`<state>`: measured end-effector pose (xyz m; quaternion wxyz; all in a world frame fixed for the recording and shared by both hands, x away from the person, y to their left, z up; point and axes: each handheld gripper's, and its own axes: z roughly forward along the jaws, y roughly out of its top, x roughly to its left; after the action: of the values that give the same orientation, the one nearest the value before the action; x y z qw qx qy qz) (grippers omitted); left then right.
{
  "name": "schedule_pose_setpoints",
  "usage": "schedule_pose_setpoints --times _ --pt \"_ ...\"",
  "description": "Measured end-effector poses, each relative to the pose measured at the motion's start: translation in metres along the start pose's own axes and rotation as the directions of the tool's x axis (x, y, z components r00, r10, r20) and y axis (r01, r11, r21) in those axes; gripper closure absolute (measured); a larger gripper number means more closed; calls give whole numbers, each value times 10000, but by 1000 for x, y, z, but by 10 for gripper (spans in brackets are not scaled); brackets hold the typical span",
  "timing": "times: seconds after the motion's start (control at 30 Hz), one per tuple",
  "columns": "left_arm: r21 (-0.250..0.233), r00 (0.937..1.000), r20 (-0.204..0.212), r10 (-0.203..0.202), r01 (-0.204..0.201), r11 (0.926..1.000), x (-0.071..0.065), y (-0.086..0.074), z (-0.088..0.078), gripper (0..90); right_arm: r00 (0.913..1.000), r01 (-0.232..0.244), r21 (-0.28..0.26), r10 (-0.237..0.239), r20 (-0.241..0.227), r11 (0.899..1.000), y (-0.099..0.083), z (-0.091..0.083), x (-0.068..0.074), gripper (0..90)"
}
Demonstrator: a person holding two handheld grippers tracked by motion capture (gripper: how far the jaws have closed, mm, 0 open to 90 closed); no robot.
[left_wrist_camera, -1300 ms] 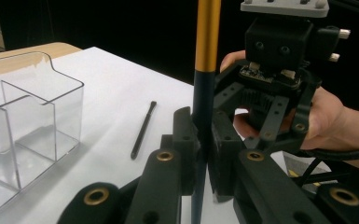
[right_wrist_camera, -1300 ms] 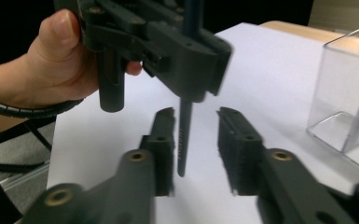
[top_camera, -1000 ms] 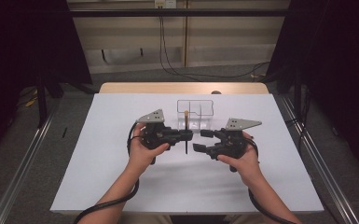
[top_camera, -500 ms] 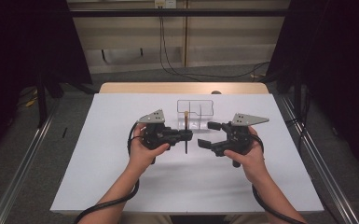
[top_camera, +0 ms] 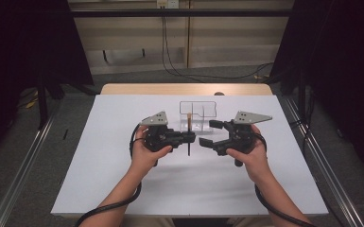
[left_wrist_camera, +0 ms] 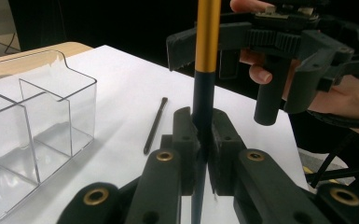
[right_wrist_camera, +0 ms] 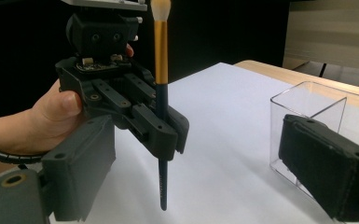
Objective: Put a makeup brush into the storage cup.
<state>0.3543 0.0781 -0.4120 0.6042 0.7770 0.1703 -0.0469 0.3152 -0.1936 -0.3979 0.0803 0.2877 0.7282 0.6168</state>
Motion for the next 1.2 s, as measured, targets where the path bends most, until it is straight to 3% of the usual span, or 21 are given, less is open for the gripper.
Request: schedule_pose_setpoints --times 0.37,0.57,0.8,1.2 --pt "107 10000 -15 32 -32 9999 -2 -1 4 832 9999 31 -163 -33 -110 9999 11 6 3 110" --pt "183 9999 -54 105 -104 9998 -3 -1 5 833 9997 147 -170 -150 -176 9997 13 12 5 177" --pt "183 9998 -51 186 -185 9997 -4 -1 6 833 9985 441 -88 -444 -330 9990 16 19 10 353" --pt "207 9995 78 292 -294 9994 -7 -1 8 832 9977 341 -14 -341 -582 9994 12 26 12 732"
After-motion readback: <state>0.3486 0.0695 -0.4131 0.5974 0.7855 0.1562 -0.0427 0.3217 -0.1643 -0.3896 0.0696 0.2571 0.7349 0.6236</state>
